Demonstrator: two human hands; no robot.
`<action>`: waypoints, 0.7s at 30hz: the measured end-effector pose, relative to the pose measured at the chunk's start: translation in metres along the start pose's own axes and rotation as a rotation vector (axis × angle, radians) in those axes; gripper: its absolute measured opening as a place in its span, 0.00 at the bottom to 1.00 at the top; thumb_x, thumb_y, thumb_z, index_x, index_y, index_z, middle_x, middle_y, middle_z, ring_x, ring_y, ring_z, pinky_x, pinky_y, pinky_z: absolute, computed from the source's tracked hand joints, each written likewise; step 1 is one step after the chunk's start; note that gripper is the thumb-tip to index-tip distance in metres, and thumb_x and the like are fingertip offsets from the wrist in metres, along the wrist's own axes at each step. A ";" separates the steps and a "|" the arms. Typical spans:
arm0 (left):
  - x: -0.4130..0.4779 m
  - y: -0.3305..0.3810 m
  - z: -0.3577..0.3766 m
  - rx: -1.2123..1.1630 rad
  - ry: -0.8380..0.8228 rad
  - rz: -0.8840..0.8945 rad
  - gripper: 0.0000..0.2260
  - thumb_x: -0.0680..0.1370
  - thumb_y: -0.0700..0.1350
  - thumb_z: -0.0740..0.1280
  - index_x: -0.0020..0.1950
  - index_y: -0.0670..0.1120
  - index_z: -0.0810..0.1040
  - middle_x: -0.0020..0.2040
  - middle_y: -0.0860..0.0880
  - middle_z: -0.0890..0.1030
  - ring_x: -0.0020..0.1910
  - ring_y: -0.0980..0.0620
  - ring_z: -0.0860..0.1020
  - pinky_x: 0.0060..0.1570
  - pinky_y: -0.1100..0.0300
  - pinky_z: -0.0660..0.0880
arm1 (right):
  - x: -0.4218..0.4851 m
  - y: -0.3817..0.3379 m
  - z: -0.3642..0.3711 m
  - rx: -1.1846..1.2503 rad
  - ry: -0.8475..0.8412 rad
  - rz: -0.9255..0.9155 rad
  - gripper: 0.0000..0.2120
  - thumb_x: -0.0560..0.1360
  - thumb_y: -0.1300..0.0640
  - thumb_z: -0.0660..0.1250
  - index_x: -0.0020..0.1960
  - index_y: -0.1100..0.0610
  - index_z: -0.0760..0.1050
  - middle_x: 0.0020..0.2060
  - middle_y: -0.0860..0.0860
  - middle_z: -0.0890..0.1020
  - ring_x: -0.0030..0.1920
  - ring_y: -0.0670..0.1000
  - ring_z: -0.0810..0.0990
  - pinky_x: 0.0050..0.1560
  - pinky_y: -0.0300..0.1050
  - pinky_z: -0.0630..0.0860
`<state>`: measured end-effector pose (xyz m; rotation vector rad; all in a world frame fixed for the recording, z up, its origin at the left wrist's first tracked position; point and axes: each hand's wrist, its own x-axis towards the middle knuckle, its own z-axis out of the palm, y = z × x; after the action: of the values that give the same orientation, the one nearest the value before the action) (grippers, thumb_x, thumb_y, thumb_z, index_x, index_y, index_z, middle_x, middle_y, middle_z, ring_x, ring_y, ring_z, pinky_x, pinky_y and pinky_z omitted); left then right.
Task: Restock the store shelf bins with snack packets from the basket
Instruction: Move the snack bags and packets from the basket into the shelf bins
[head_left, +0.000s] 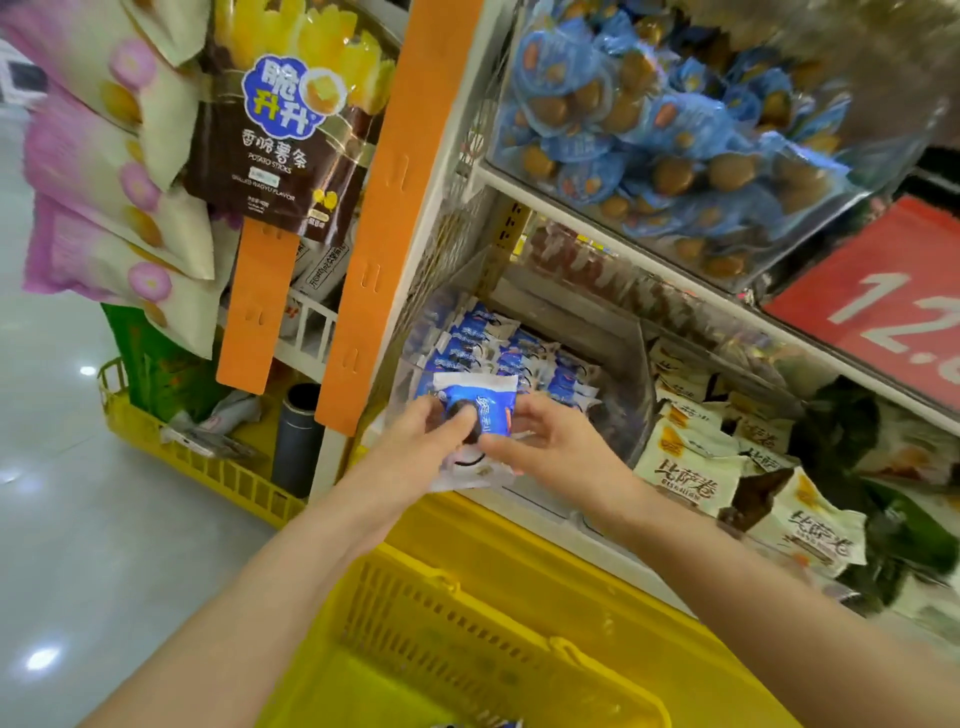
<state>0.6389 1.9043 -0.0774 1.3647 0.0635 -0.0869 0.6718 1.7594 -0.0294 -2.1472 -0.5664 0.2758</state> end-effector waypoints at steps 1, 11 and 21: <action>-0.003 0.001 0.005 -0.061 -0.003 -0.017 0.11 0.79 0.53 0.59 0.58 0.52 0.73 0.57 0.46 0.78 0.55 0.52 0.75 0.60 0.52 0.70 | -0.005 -0.001 -0.002 -0.018 -0.003 -0.002 0.08 0.73 0.59 0.69 0.48 0.47 0.75 0.43 0.43 0.82 0.38 0.35 0.78 0.39 0.28 0.74; -0.026 -0.002 0.026 -0.231 0.137 0.076 0.10 0.80 0.50 0.58 0.58 0.51 0.74 0.50 0.45 0.82 0.47 0.54 0.82 0.36 0.66 0.78 | -0.039 0.003 -0.011 -0.084 0.139 0.012 0.15 0.70 0.53 0.73 0.51 0.43 0.71 0.45 0.39 0.79 0.44 0.32 0.77 0.42 0.24 0.73; 0.024 0.017 0.012 0.464 0.308 0.468 0.10 0.81 0.42 0.57 0.52 0.43 0.78 0.49 0.48 0.80 0.50 0.53 0.76 0.50 0.60 0.73 | -0.006 0.008 -0.060 -0.021 0.280 0.012 0.06 0.73 0.53 0.70 0.49 0.46 0.77 0.44 0.42 0.83 0.42 0.40 0.82 0.39 0.31 0.77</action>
<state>0.6645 1.8949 -0.0608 1.8136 -0.0209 0.5319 0.6927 1.7101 0.0000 -2.1617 -0.3957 -0.0254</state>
